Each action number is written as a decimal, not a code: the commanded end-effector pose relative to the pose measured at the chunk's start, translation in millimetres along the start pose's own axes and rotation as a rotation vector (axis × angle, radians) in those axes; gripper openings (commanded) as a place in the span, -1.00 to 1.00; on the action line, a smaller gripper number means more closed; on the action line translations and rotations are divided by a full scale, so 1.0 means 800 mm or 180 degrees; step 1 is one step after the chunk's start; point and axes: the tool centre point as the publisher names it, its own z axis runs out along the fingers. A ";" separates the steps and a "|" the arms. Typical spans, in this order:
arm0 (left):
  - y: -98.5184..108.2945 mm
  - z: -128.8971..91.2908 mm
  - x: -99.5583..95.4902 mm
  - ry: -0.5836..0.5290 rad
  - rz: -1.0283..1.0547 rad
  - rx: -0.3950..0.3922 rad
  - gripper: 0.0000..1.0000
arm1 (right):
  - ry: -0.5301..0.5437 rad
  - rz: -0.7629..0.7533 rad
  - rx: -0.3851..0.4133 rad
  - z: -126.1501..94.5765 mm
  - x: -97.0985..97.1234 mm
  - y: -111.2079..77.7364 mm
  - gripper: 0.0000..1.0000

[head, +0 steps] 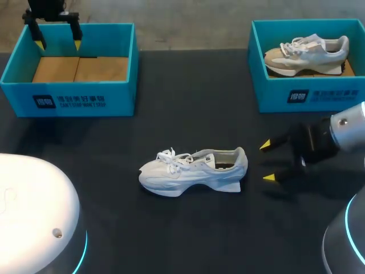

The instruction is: Take the shoe out of the shoebox, open the shoe tongue, remove and reinsert the insole, then place the shoe into the shoebox

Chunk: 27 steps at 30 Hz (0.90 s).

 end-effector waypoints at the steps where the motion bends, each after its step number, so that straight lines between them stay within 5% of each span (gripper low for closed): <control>1: 0.000 -0.001 0.000 -0.0003 -0.0001 -0.0005 1.00 | -0.0044 0.0046 0.0030 0.015 0.000 0.005 1.00; 15: 0.000 -0.001 0.000 -0.0003 -0.0001 -0.0005 1.00 | -0.0168 0.0291 0.0202 0.036 -0.002 0.022 1.00; 27: 0.000 -0.001 0.000 -0.0003 -0.0001 -0.0005 1.00 | -0.0029 0.0236 0.0054 0.064 0.003 0.048 1.00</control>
